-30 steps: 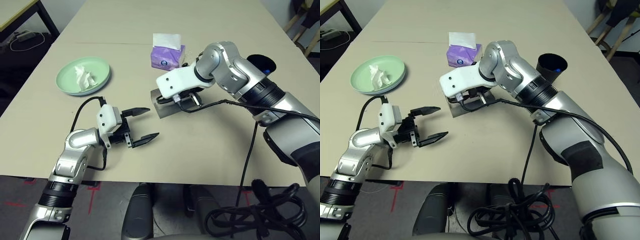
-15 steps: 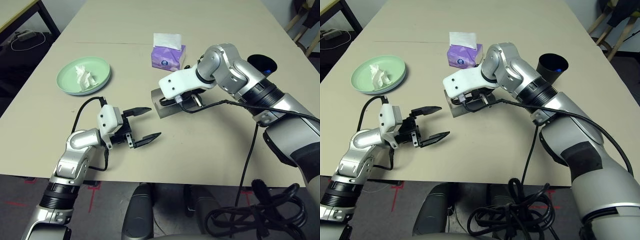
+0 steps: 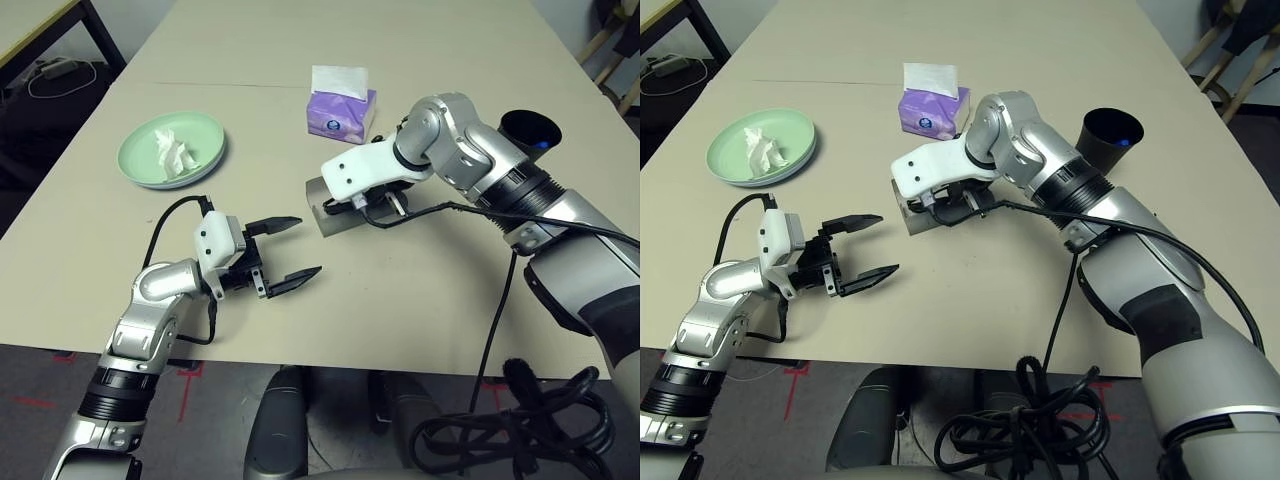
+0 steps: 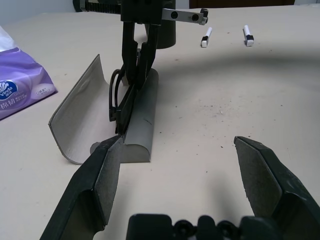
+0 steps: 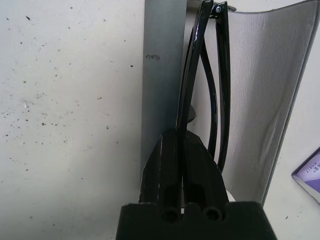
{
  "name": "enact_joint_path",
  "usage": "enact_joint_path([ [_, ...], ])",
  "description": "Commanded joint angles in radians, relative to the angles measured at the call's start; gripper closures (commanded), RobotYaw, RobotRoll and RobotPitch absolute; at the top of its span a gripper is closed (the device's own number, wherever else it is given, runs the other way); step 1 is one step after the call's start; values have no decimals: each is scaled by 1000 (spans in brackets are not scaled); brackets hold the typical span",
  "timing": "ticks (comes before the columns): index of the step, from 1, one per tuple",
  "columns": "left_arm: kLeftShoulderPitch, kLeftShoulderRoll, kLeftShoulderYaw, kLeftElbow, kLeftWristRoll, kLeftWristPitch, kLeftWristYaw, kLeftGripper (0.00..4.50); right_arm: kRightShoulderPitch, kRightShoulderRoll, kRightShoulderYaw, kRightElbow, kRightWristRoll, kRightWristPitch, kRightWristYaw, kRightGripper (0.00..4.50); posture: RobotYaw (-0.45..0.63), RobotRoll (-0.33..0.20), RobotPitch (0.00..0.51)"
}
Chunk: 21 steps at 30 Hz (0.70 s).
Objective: Organize and tidy the items on the table.
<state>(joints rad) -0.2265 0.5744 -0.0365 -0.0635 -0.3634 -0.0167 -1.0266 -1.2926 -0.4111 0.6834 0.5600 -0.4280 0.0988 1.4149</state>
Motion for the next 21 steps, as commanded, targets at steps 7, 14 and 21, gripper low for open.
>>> enact_joint_path([
  [7,26,5,-2,-26,0,8,-3,0,-10,8,-19,36,-11,-31,-6,4474,218,0,197],
  [14,21,5,-1,-22,1,7,-4,0,-8,7,-20,41,-13,-35,-6,4474,217,0,197],
  [21,16,3,1,-16,8,-1,0,0,-11,10,-19,52,-15,-37,-8,4474,218,0,196],
])
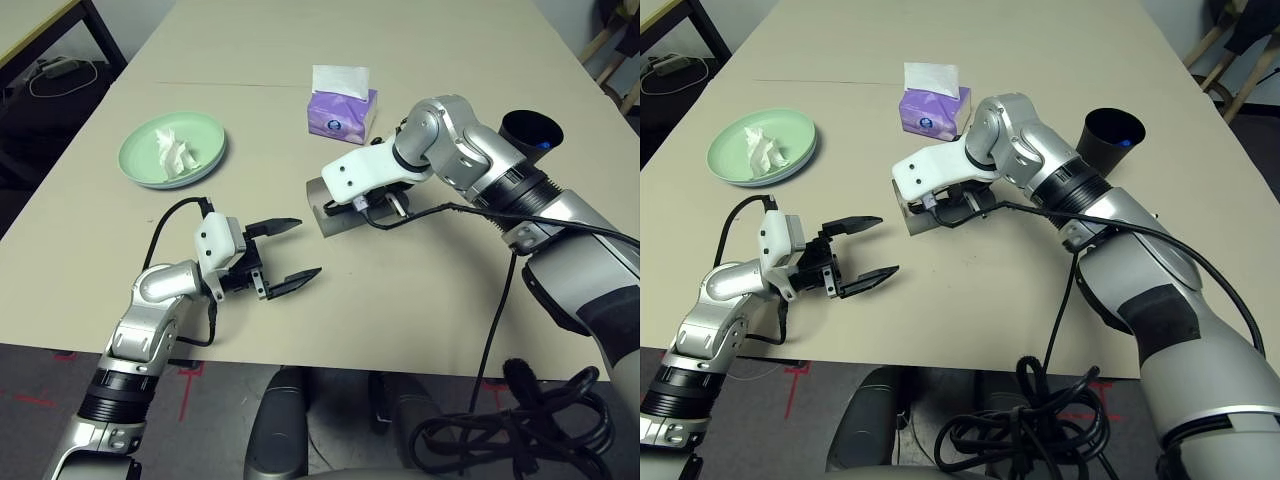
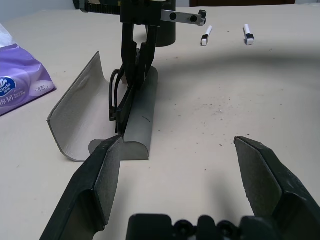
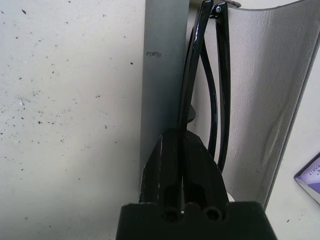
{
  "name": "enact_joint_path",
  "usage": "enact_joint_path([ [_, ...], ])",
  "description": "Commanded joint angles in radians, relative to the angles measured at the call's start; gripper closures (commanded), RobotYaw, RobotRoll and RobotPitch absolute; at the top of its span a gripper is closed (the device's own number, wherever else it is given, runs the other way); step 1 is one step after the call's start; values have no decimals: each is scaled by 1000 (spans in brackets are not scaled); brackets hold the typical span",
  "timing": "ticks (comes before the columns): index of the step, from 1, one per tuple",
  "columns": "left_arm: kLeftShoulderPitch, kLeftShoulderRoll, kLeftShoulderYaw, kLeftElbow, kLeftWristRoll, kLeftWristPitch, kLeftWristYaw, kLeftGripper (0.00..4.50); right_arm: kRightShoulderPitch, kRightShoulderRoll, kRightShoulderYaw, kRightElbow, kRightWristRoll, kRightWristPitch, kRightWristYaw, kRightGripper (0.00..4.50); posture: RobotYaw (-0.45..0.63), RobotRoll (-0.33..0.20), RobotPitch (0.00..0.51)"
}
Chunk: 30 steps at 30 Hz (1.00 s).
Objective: Organize and tidy the items on the table.
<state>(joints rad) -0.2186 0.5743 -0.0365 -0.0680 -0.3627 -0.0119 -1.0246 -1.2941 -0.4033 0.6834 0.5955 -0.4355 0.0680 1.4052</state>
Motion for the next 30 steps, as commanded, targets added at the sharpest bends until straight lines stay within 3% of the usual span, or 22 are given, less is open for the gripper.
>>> enact_joint_path([
  [1,7,4,2,-10,8,-8,-1,0,-10,2,-19,18,-8,-7,1,4474,218,0,196],
  [22,-26,-28,48,14,-17,11,49,0,-18,5,-21,30,-11,-4,-6,4474,216,0,186],
  [30,-22,-31,44,1,-18,18,52,0,-79,32,-31,122,-21,-30,-52,1613,216,0,184],
])
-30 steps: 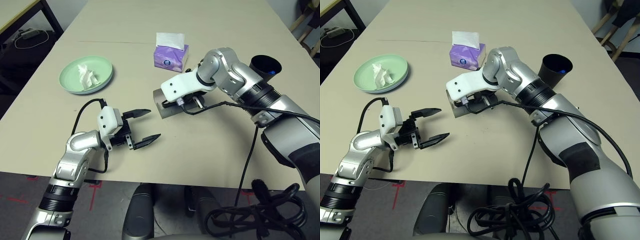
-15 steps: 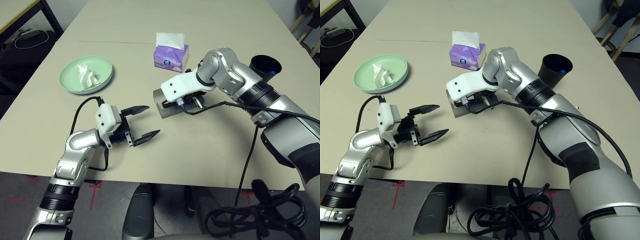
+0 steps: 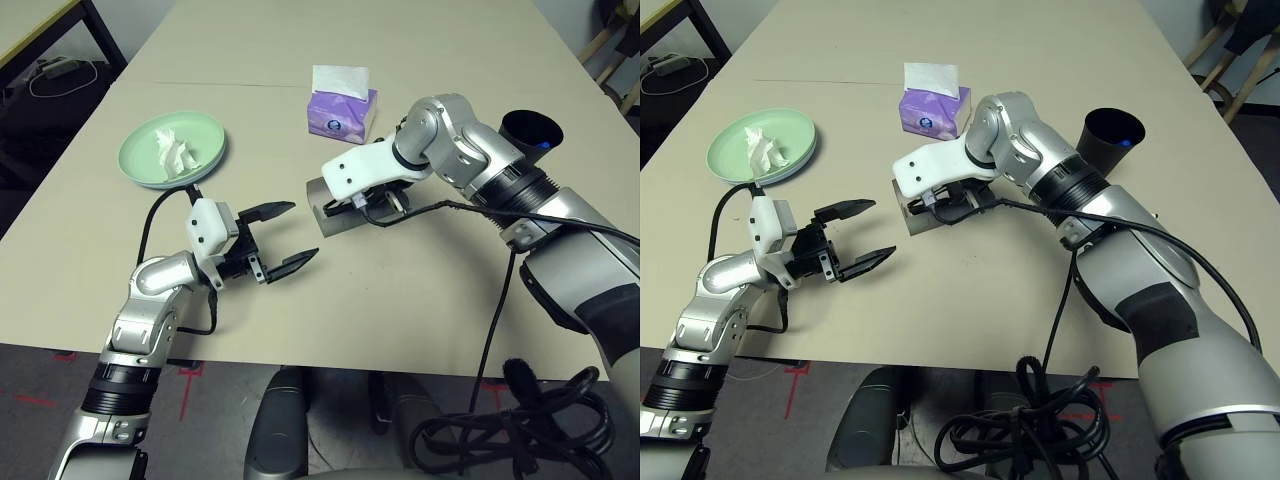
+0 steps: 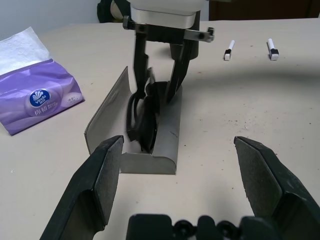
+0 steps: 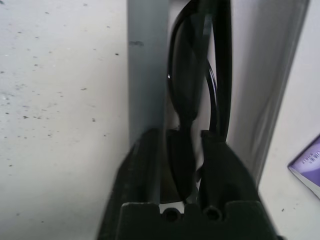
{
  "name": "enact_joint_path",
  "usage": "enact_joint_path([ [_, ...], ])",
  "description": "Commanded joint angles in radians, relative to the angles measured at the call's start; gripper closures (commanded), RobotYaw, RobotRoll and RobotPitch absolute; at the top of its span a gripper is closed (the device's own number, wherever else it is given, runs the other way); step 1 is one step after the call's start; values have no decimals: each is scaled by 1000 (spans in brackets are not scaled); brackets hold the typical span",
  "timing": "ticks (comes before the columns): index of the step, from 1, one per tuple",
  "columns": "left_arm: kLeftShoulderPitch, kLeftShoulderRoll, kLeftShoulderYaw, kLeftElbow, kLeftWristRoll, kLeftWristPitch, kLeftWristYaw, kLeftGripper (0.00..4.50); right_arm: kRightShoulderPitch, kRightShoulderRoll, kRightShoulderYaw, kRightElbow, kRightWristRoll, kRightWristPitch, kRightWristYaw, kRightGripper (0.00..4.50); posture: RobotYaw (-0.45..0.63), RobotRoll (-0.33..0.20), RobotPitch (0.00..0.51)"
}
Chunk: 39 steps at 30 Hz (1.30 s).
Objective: Organize and tidy the items on the table.
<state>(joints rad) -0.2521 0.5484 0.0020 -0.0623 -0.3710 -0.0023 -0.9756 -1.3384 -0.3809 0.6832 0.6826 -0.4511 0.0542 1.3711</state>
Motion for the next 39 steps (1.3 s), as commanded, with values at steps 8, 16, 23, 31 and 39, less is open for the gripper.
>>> enact_joint_path([
  [8,7,-15,-4,-4,-7,11,6,0,-100,22,-64,107,-4,-43,-50,21,201,0,174],
  [16,-17,-17,14,44,-11,8,-1,0,-50,-31,-154,-3,37,93,-33,21,138,0,149],
  [23,-65,-5,9,111,-7,12,-41,0,184,-63,-400,-223,236,281,-105,21,73,0,144],
  [31,-103,6,15,197,3,-11,-91,0,494,-79,-582,-469,429,502,-230,21,50,0,137],
  [39,-108,10,46,225,-5,-4,-77,0,762,-21,-739,-538,627,467,-355,21,83,0,139],
])
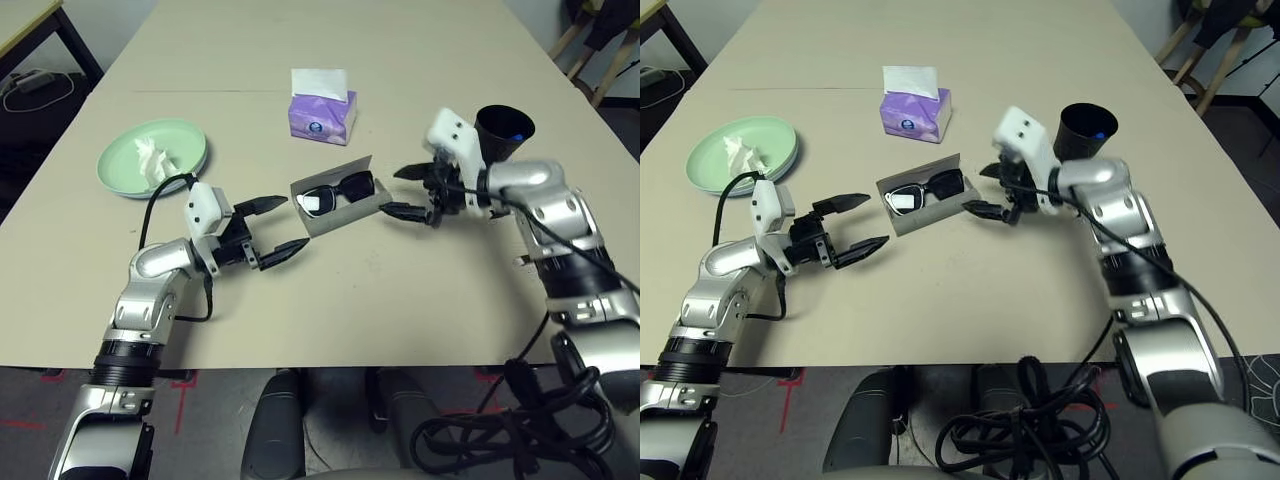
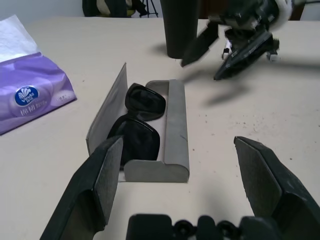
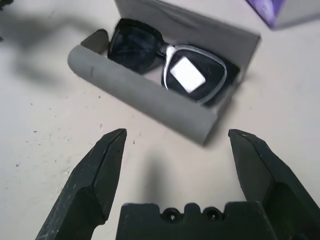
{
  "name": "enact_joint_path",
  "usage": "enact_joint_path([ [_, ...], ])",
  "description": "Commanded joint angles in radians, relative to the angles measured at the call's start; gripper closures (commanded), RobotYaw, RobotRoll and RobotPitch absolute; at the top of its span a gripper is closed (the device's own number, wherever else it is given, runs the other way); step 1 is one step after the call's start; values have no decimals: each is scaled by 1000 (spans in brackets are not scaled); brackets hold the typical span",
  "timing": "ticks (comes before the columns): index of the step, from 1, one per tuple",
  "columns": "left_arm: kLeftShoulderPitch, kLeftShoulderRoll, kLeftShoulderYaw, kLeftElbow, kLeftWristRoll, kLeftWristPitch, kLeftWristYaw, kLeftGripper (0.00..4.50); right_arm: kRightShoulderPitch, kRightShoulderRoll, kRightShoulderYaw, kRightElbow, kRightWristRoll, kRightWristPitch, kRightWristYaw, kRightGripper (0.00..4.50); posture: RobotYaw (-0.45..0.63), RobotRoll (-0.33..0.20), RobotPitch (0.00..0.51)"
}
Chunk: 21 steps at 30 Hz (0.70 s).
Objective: Organize and tidy the items on the table.
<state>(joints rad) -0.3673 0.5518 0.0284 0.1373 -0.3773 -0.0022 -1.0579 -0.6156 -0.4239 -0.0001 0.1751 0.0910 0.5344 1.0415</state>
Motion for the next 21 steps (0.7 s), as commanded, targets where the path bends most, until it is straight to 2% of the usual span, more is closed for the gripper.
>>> enact_joint_path([
  [1,10,7,29,32,-3,-7,6,0,55,37,-72,-35,112,-32,-36,21,87,0,137],
  [4,8,-4,48,52,-11,-18,17,0,117,70,-106,-14,130,-212,-85,21,95,0,135],
  [7,-6,-13,61,83,-12,-36,21,0,171,77,-109,-2,140,-295,-110,21,96,0,133],
  [11,-39,-14,57,162,6,-79,5,0,233,70,-141,30,192,-459,-72,21,93,0,126],
  [18,-87,-22,47,268,21,-124,-11,0,231,23,-126,110,212,-596,-10,21,93,0,123],
  [21,-100,-67,44,305,26,-127,23,0,217,27,-131,161,212,-675,-10,21,97,0,121],
])
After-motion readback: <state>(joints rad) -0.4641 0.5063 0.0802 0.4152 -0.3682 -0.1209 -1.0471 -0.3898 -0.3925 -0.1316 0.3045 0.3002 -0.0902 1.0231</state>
